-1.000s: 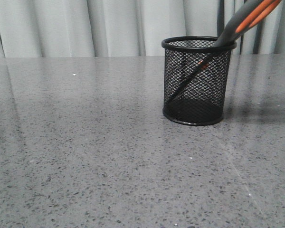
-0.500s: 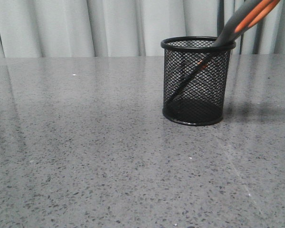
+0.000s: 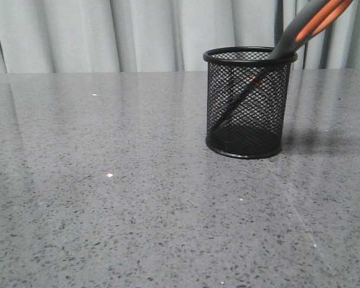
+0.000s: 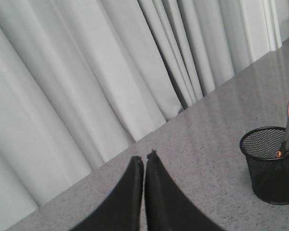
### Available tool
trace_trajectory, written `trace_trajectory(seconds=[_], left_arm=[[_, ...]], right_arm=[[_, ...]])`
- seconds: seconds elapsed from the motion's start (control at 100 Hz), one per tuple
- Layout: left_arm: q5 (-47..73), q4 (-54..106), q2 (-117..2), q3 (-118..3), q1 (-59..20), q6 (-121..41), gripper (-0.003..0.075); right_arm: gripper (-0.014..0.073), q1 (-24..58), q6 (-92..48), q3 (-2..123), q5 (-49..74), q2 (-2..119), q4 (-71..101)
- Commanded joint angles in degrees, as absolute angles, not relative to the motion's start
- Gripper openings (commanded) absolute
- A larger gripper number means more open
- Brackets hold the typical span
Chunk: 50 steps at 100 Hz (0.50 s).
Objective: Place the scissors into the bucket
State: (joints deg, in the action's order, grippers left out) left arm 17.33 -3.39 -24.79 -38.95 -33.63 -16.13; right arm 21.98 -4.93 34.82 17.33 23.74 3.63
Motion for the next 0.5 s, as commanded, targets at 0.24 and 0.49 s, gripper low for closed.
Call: trace_trajectory(seconds=[0.24, 0.49], left_arm=[[8.20, -1.18, -10.09, -22.17, -33.61, -11.50, -0.0020], [8.16, -1.18, -7.59, -19.38, -33.61, -11.50, -0.0020]], right_arm=[[-0.0054, 21.94, -5.46, 23.47, 7.92, 13.97, 3.08], [-0.0055, 21.94, -5.46, 22.42, 7.43, 13.38, 3.08]])
